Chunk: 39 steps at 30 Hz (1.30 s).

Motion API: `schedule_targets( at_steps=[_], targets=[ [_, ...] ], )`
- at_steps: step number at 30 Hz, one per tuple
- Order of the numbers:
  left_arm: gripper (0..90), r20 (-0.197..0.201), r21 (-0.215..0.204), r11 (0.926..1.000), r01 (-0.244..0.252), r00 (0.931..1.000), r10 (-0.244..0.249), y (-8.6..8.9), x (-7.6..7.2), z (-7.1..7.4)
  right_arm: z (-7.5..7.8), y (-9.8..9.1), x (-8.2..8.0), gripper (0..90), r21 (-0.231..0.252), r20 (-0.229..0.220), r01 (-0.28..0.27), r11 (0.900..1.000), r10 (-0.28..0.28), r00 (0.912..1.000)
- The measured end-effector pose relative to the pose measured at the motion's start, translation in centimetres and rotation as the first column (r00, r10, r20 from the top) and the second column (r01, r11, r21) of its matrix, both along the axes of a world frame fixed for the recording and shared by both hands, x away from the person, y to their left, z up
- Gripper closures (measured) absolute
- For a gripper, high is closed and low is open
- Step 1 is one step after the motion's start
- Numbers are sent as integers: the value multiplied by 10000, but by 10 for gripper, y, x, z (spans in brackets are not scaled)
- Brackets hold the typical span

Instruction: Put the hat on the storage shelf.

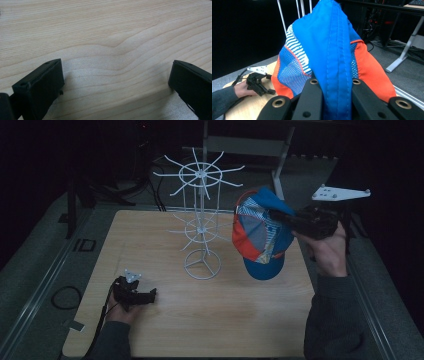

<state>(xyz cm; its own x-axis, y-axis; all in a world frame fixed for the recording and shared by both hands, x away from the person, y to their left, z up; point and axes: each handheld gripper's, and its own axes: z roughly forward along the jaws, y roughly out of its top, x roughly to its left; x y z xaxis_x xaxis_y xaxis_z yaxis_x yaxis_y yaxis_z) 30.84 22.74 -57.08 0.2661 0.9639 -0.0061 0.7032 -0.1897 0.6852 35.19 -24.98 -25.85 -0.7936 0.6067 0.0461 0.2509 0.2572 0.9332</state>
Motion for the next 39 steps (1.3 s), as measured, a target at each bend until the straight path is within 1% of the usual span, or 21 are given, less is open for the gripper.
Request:
schedule_targets(
  at_steps=[7, 9, 17, 27, 30, 36, 39],
  targets=[
    [1, 15, -4, 10000, -3, 10000, 3, 0, 0, 0, 5, -2, 0, 877, 176, 39, -63, 9998, 63, 10000],
    [1, 15, -5, 10000, -5, 10000, 5, 0, 0, 0, 8, -3, 0, 878, 321, 28, -201, 9993, 200, 9998],
    [1, 14, 1, 10000, 3, 10000, -3, 0, 0, 0, 12, -7, 0, 878, 470, 63, -156, 9988, 153, 9999],
    [1, 14, -4, 10000, 5, 10000, -5, 0, 0, 0, 22, -8, -2, 878, 654, 316, -203, 9977, 182, 9993],
    [1, 13, -2, 10000, 12, 10000, -12, 0, 0, 0, 25, -9, -3, 878, 739, 330, -228, 9970, 204, 9992],
    [1, 0, -6, 10000, 19, 10000, -19, 0, 0, 0, 32, -10, -6, 878, 920, 449, -420, 9949, 380, 9983],
    [1, 0, -8, 10000, 21, 10000, -21, 0, 0, 0, 36, -10, -7, 877, 887, 499, -479, 9949, 436, 9978]
  ],
)
